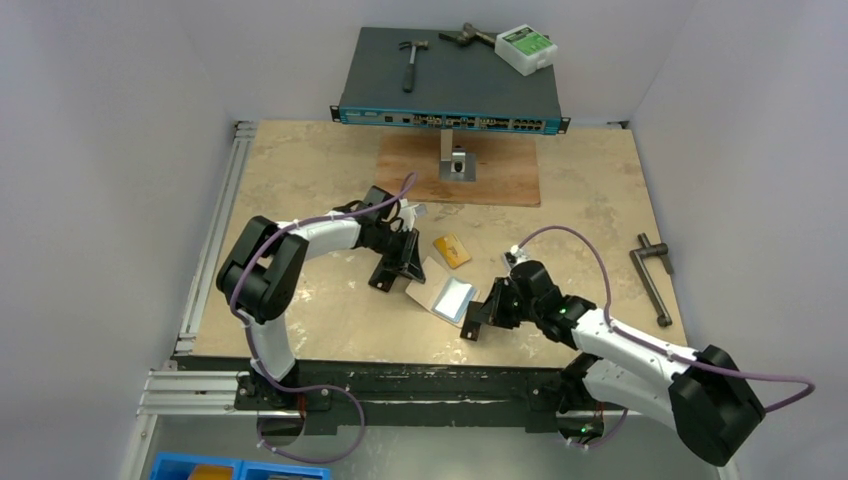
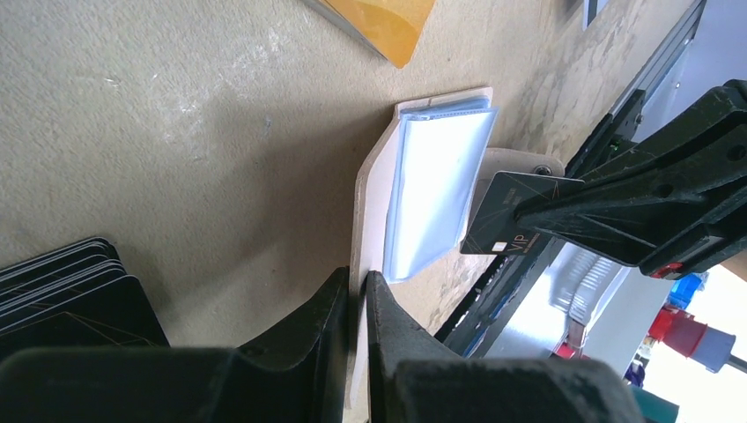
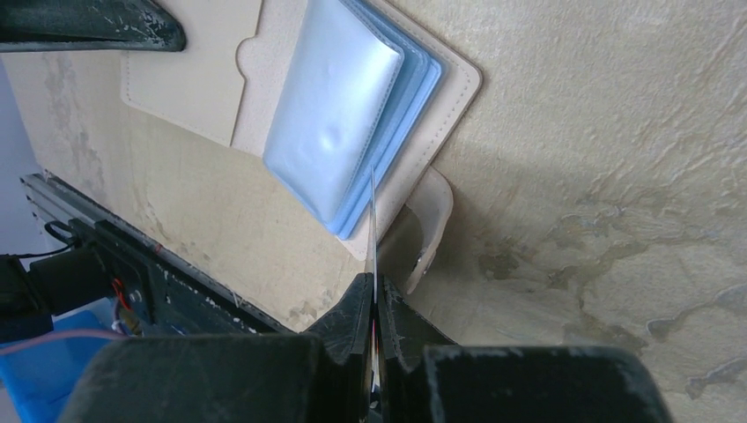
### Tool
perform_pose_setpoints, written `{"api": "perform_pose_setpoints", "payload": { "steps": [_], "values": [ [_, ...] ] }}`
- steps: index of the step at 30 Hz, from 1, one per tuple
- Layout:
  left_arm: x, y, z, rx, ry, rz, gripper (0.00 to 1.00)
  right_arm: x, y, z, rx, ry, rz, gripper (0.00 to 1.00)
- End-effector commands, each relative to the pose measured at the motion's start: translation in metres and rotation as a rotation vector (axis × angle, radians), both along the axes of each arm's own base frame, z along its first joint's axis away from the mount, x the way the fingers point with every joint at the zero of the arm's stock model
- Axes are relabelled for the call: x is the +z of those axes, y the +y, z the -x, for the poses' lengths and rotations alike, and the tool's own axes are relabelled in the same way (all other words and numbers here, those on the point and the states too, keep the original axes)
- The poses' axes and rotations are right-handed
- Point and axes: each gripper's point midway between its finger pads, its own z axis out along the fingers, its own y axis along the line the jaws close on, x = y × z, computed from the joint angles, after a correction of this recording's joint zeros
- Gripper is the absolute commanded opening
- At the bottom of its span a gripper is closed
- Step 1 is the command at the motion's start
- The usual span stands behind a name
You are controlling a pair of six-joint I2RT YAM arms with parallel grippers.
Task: Put the credit cards into the card holder
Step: Open the card holder at the center of the board.
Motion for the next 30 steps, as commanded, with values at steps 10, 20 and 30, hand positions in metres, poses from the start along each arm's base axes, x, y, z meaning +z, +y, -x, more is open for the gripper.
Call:
{"api": "perform_pose_setpoints", "payload": {
  "steps": [10, 20, 30],
  "values": [
    [0.014, -0.007, 0.003, -0.045, -0.064, 0.017, 0.1, -0.002, 0.006, -0.008, 0.019, -0.011, -0.023, 0.0],
    [0.015, -0.006, 0.004, -0.048, -0.081, 0.005, 0.1, -0.006, 0.0, -0.002, 0.009, 0.003, -0.018, 0.0],
    [0.018, -0.006, 0.003, -0.047, -0.088, 0.01, 0.09, -0.009, -0.002, 0.0, 0.005, 0.012, -0.014, 0.0]
  ]
}}
